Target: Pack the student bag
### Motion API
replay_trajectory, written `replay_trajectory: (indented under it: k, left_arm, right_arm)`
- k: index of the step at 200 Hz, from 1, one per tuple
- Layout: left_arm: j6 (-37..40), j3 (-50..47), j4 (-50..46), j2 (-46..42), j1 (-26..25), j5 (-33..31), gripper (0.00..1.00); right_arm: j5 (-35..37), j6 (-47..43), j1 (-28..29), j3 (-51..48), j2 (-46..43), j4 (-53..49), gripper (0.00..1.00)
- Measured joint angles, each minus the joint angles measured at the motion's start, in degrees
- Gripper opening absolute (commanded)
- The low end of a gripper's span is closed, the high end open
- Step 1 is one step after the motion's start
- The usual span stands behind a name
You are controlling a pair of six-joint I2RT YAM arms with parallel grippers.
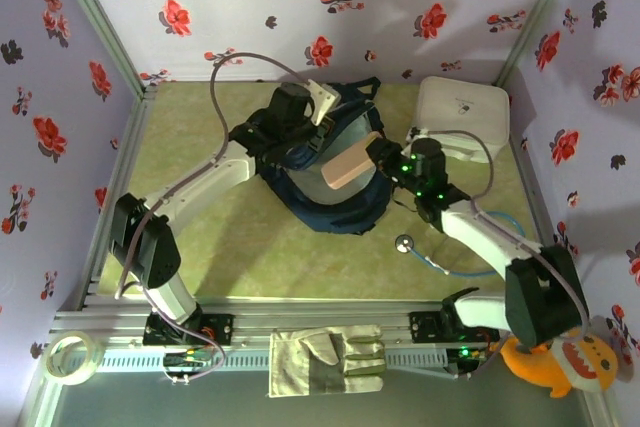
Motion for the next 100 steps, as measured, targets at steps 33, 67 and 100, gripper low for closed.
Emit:
replay_trajectory:
  k: [33, 67, 100]
  left_arm:
    - [-4.22, 2.45, -1.38, 0.02, -0.24, -0.76, 0.00]
    - [-6.73, 5.60, -3.39, 0.96, -0.31, -1.16, 0.00]
    - [-8.66, 7.76, -4.22, 2.54, -0.22, -1.68, 0.00]
  right_arm:
    - [6.01, 4.94, 2.05, 0.96, 8.09, 5.22, 0.32]
    - [10.08, 8.66, 3.98, 7.02, 18.01, 9.11, 0.32]
    - [13.05, 11.19, 7.87, 15.06, 25.75, 10.95, 0.36]
